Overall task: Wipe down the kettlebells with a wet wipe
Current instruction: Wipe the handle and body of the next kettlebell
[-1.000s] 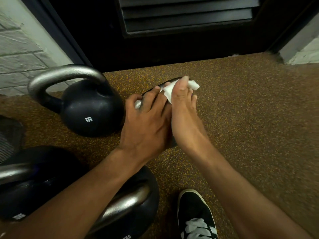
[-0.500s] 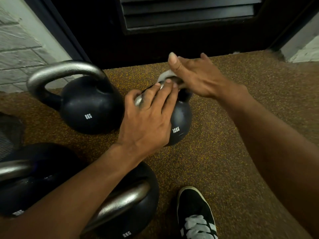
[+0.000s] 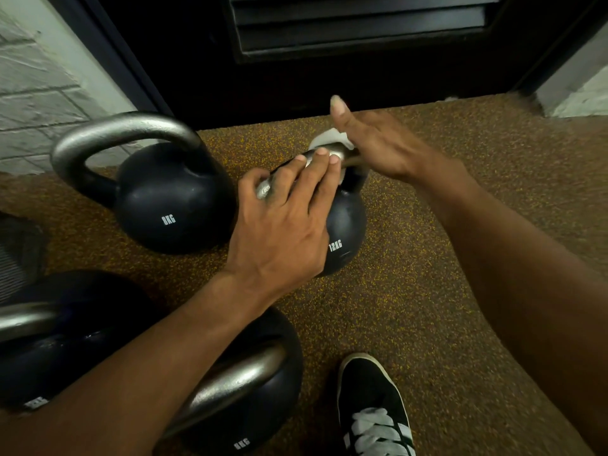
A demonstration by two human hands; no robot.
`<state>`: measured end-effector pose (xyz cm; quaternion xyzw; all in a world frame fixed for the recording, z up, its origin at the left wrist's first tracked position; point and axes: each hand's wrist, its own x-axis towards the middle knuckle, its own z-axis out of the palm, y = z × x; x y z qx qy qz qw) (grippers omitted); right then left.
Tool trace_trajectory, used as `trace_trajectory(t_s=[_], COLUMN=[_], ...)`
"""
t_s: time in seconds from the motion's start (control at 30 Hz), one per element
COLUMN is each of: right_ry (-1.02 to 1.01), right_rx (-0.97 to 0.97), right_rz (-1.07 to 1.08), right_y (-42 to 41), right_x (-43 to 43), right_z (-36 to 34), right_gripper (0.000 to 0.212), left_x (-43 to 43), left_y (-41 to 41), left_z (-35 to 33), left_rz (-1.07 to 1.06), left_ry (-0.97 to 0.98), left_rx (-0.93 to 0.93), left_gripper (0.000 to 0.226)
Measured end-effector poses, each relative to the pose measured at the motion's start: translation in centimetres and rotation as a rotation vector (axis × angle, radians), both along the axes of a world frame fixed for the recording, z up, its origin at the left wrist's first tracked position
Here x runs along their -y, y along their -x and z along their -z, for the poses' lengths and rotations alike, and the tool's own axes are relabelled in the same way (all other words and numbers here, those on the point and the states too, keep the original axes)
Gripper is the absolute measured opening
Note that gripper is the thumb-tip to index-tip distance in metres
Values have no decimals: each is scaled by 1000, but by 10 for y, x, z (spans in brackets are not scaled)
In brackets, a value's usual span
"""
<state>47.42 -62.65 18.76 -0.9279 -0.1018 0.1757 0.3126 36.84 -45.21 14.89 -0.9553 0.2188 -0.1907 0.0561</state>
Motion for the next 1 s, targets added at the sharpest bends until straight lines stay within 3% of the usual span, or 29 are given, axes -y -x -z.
trace_trajectory(t_s=[0.13, 0.27, 0.43, 0.57, 0.77, 0.9, 1.0], right_ry=[-27, -99, -83, -286, -30, 174, 202], right_rx=[-167, -235, -8, 220, 727, 804, 799], right_rz=[-68, -166, -154, -10, -74, 23, 66], right_y=[-26, -32, -21, 8, 43, 68, 75], right_x=[-8, -3, 9, 27, 27, 19, 10], right_z=[3, 7, -2, 5, 59, 80, 78], right_gripper=[57, 30, 38, 35, 42, 56, 61], left_x=[0, -2, 0, 1, 3, 3, 0], left_y=[0, -1, 0, 0, 5, 4, 3], left_z=[1, 2, 0, -2, -6, -7, -8], left_rz=[7, 7, 4, -12, -24, -21, -6], left_ry=[3, -7, 11, 14, 75, 97, 124], left_rx=[11, 13, -8, -39, -87, -104, -103], left_gripper=[62, 62, 62, 63, 63, 62, 61])
